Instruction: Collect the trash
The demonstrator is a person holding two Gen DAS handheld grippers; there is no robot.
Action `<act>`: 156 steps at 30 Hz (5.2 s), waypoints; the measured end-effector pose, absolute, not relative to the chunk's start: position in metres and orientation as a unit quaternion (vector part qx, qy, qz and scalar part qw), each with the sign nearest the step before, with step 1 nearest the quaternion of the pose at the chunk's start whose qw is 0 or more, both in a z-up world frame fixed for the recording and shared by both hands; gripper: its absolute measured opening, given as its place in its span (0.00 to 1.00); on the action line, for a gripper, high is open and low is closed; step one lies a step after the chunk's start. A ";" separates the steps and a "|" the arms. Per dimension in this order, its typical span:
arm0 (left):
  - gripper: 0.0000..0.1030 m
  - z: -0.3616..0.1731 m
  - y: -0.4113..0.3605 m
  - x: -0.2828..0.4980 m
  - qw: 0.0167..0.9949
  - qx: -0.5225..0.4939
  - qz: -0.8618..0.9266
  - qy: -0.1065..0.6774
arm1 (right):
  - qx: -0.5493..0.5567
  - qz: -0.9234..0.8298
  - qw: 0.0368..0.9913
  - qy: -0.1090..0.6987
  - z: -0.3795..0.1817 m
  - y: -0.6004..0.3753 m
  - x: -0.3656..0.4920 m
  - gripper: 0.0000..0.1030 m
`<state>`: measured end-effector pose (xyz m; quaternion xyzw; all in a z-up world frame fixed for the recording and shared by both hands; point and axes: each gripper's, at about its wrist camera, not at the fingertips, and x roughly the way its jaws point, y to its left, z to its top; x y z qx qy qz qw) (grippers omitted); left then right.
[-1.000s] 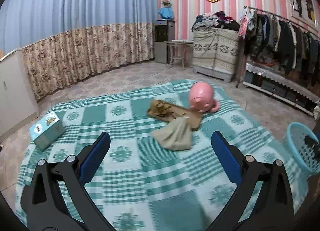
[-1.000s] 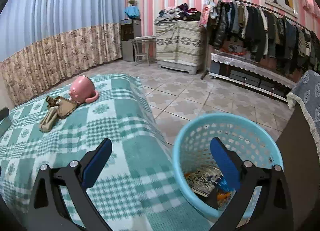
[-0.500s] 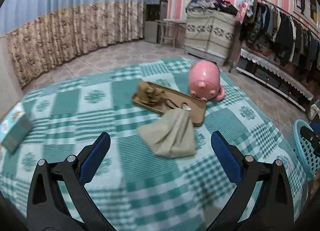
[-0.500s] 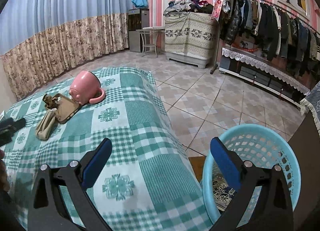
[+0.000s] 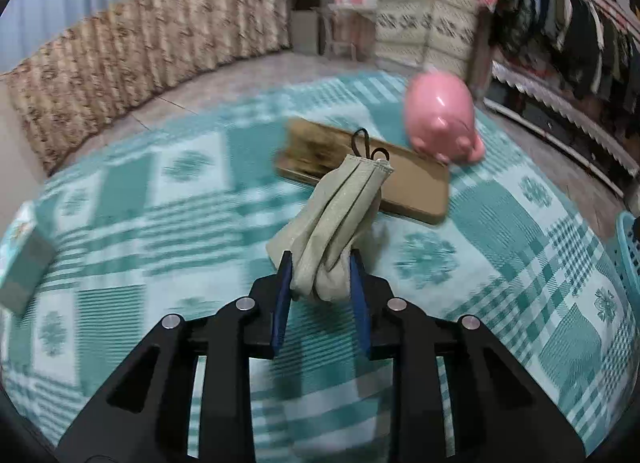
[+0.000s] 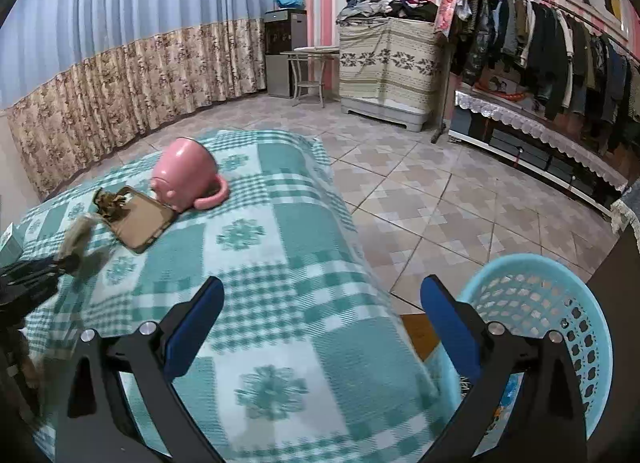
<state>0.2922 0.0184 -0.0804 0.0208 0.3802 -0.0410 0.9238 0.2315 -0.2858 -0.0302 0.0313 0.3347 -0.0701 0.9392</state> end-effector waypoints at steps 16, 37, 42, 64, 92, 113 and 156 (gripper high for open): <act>0.25 -0.043 0.197 0.258 0.946 -0.031 0.183 0.265 | -0.019 0.076 0.939 0.334 -0.024 -0.138 0.313 0.93; 0.25 -0.050 0.226 0.260 0.941 -0.092 0.206 0.253 | 0.016 0.165 0.909 0.382 -0.082 -0.051 0.419 0.44; 0.25 -0.051 0.225 0.261 0.942 -0.084 0.205 0.253 | 0.021 0.159 0.922 0.353 -0.062 -0.073 0.386 0.43; 0.25 0.025 0.001 0.192 0.976 -0.010 -0.039 0.213 | 0.032 -0.121 0.958 0.257 0.022 -0.323 0.108 0.43; 0.25 -0.059 -0.327 0.189 0.887 0.091 -0.341 0.299 | 0.192 -0.303 0.895 0.266 -0.052 -0.505 0.070 0.43; 0.93 -0.022 -0.297 0.191 0.933 0.098 -0.260 0.229 | 0.177 -0.282 0.900 0.282 -0.057 -0.490 0.090 0.43; 0.95 0.012 -0.055 0.043 0.972 0.031 -0.075 0.220 | 0.083 -0.119 0.954 0.261 -0.014 -0.308 0.007 0.96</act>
